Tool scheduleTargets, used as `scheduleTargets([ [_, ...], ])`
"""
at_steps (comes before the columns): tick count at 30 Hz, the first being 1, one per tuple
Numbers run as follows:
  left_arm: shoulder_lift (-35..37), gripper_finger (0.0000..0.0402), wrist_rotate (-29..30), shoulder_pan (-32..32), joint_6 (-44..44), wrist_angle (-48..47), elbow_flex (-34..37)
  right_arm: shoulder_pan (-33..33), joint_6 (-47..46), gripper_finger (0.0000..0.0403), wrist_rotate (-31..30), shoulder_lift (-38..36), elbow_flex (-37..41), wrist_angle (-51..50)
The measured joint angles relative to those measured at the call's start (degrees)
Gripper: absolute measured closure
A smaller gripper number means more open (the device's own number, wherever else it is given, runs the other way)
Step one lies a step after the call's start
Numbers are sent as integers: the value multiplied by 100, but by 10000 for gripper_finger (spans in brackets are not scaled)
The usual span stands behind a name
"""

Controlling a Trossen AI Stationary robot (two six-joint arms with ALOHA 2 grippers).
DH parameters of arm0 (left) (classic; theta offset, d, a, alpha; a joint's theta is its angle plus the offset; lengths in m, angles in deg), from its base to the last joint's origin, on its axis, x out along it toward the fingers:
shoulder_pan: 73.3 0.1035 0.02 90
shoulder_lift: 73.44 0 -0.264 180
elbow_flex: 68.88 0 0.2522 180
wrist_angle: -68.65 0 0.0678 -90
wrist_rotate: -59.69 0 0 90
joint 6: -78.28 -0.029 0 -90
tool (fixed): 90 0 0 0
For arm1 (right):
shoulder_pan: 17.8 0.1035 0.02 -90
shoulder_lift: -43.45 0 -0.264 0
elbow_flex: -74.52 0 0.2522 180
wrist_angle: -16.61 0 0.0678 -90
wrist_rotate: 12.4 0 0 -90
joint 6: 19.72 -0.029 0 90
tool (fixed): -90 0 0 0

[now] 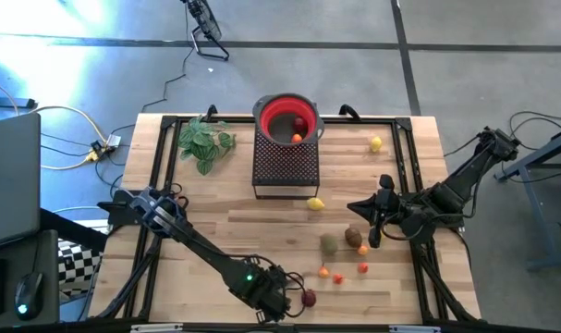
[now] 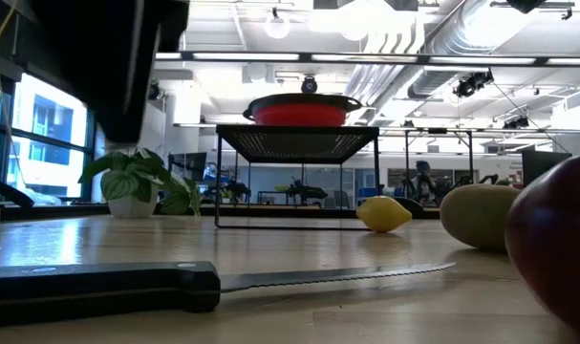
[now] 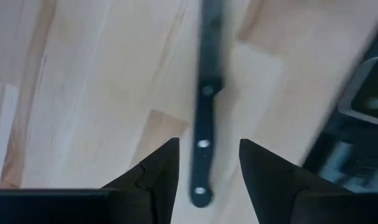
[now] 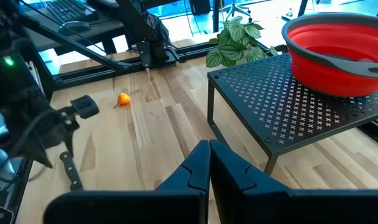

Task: Pick & Place Fruit
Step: Put the black knife on the shelf

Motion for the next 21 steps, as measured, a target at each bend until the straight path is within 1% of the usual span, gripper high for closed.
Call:
scheduleTargets([
  [3, -12, 241, -2, 0, 2, 27, 102, 0, 0, 400, 0, 0, 0, 0],
  [9, -7, 241, -30, 0, -27, 396, 323, 0, 0, 400, 2, 0, 0, 0],
  [13, -6, 241, -160, 0, -157, 587, 468, 0, 0, 400, 2, 0, 0, 2],
  [18, -5, 241, -184, 0, -189, 697, 658, -1, 0, 400, 2, 0, 0, 2],
  [21, -2, 241, -339, 0, -168, 824, 756, 0, 0, 400, 0, 0, 0, 2],
])
